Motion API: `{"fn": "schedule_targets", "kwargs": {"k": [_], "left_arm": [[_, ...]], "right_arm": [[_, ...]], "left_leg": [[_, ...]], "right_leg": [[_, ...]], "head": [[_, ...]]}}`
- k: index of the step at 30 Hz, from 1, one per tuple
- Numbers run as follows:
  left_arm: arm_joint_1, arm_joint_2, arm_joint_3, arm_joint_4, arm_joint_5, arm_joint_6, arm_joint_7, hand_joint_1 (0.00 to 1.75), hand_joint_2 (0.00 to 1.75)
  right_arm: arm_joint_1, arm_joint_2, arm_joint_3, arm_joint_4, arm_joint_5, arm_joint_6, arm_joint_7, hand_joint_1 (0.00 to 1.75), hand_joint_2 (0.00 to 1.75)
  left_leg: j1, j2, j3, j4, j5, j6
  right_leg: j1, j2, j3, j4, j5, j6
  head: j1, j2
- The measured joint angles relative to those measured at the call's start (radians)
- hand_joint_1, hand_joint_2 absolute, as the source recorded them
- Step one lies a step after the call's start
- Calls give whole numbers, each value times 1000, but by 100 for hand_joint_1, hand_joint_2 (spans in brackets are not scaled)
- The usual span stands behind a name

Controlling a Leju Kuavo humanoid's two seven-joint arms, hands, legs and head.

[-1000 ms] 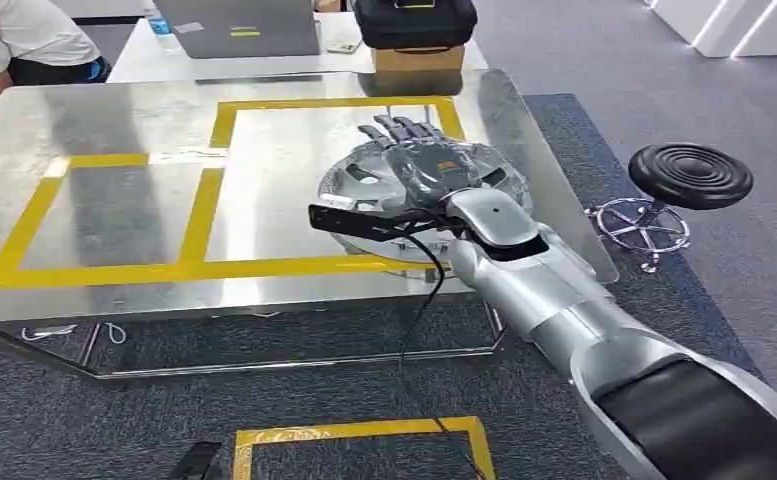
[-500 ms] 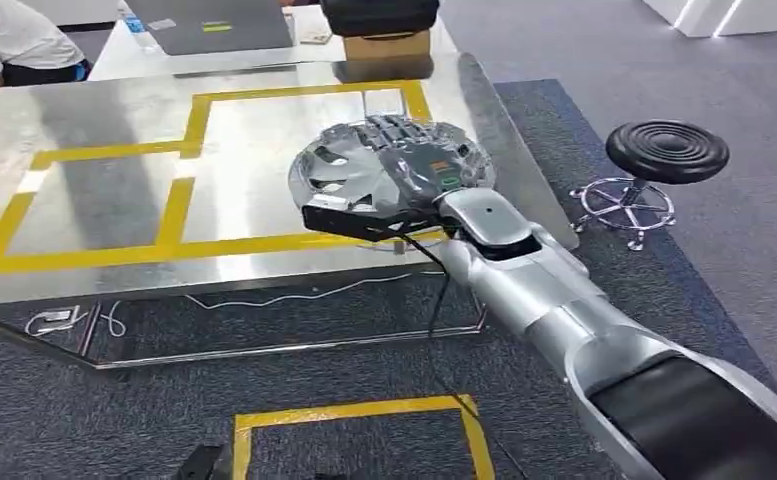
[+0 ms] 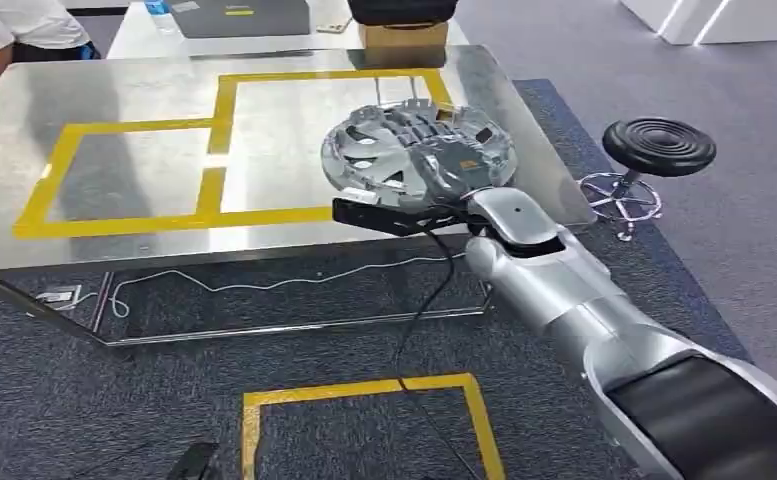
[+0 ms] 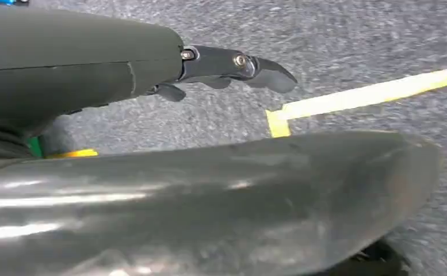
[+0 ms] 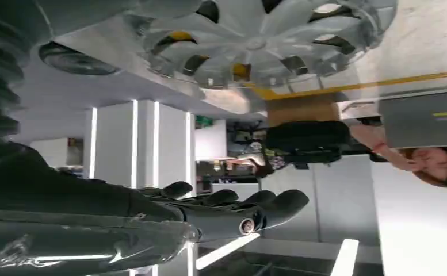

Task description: Take the parts from the cabinet and place them on the table.

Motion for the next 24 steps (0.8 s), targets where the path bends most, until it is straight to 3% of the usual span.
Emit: {"fn": "schedule_targets", "kwargs": {"k": [1, 2, 3, 4, 6, 7, 8, 9, 11, 12, 13, 14, 16, 17, 18, 19, 22, 23, 24], "left_arm": [[1, 0, 0, 0, 0, -1, 0, 0, 0], [2, -2, 0, 0, 0, -3, 0, 0, 0], [3, -3, -1, 0, 0, -5, 0, 0, 0], [5, -3, -1, 0, 0, -5, 0, 0, 0], [5, -3, -1, 0, 0, -6, 0, 0, 0], [7, -3, -1, 0, 0, -6, 0, 0, 0], [9, -2, -1, 0, 0, -6, 0, 0, 0], [10, -3, -1, 0, 0, -6, -1, 0, 0], [10, -3, -1, 0, 0, -6, 0, 0, 0], [10, -2, -1, 0, 0, -6, 0, 0, 0], [10, -2, -1, 0, 0, -6, 0, 0, 0], [10, -1, -1, 0, 0, -6, 0, 0, 0], [10, 0, -1, 0, 0, -6, -1, 0, 0], [10, 0, -2, 0, 0, -6, -2, 0, 0], [8, -3, -2, 0, 0, -6, -3, 0, 0], [9, -3, -3, 0, 0, -6, -5, 0, 0], [13, -1, -3, 1, 0, -5, -5, 0, 0], [16, -1, -3, 1, 0, -5, -5, 0, 0], [16, 0, -3, 1, 0, -5, -5, 0, 0]], "right_arm": [[-3, -6, -6, -2, -6, -2, -2, 0, 175], [-10, -11, -11, -8, -10, -4, -6, 0, 175], [-14, -13, -16, -15, -14, -6, -9, 0, 175], [-17, -16, -21, -19, -15, -13, -10, 0, 175], [-22, -25, -25, -19, -16, -16, -11, 0, 175], [-20, -28, -27, -19, -16, -16, -11, 0, 175], [-21, -29, -28, -19, -16, -16, -11, 0, 175], [-21, -29, -28, -19, -16, -16, -11, 0, 175], [-19, -31, -29, -20, -16, -16, -11, 0, 175], [-16, -33, -29, -20, -16, -16, -11, 0, 175], [-13, -34, -29, -20, -17, -17, -11, 0, 175], [-9, -35, -29, -20, -20, -18, -11, 0, 175], [-5, -41, -31, -21, -26, -21, -14, 0, 175], [-4, -44, -34, -23, -32, -23, -15, 0, 175], [-5, -47, -39, -26, -36, -25, -17, 0, 175], [-1, -52, -45, -31, -40, -31, -20, 0, 175], [22, -66, -52, -32, -51, -37, -23, 0, 175], [28, -72, -53, -32, -54, -38, -25, 0, 175], [31, -76, -55, -32, -56, -38, -26, 0, 175]], "left_leg": [[-3, 0, -9, 0, 9, 0], [-2, 1, -15, 1, 18, -1], [-7, 1, -22, 1, 25, -7], [-2, 5, -20, -5, 36, -13], [4, 6, -21, -14, 55, -22], [-2, 4, -26, -16, 62, -29], [0, 1, -37, -6, 27, -34], [1, -3, -50, 36, -28, -38], [5, -2, -90, 180, -133, -48], [7, -2, -106, 248, -161, -53], [10, -2, -105, 283, -156, -56], [13, -2, -85, 277, -124, -61], [20, -2, -2, 176, -52, -74], [28, -2, 58, 95, -45, -84], [26, -6, 106, 23, -76, -93], [23, -13, 121, -22, -97, -63], [21, -12, 102, -9, -81, -44], [25, -7, 95, -11, -74, -32], [25, -7, 90, -11, -67, -22]], "right_leg": [[5, 0, 59, -76, 16, -12], [16, -1, 131, -179, -4, -32], [18, -8, 177, -249, -34, -37], [21, -8, 168, -244, -16, -23], [27, -6, 162, -253, -4, -30], [17, -8, 154, -272, 13, -38], [13, -10, 154, -275, 28, -43], [10, -9, 142, -279, 41, -48], [6, -7, 112, -279, 64, -45], [4, -7, 95, -278, 77, -45], [1, -7, 79, -278, 89, -42], [-2, -7, 64, -277, 100, -37], [-13, -7, 39, -276, 119, -23], [-18, -7, 28, -271, 127, -12], [-13, -7, 13, -269, 133, -5], [-11, -9, 8, -268, 148, 2], [-11, -8, 6, -278, 176, 14], [-14, -8, -9, -274, 160, 17], [-12, -9, -18, -236, 114, 21]], "head": [[0, 0], [-1, 0], [-3, 0], [-2, 0], [2, 0], [3, 0], [3, 0], [-2, 0], [-5, 0], [-4, 0], [-5, 0], [-4, 0], [-5, 0], [-6, 0], [-13, 0], [-11, 0], [-10, 0], [-11, 0], [-6, 0]]}}
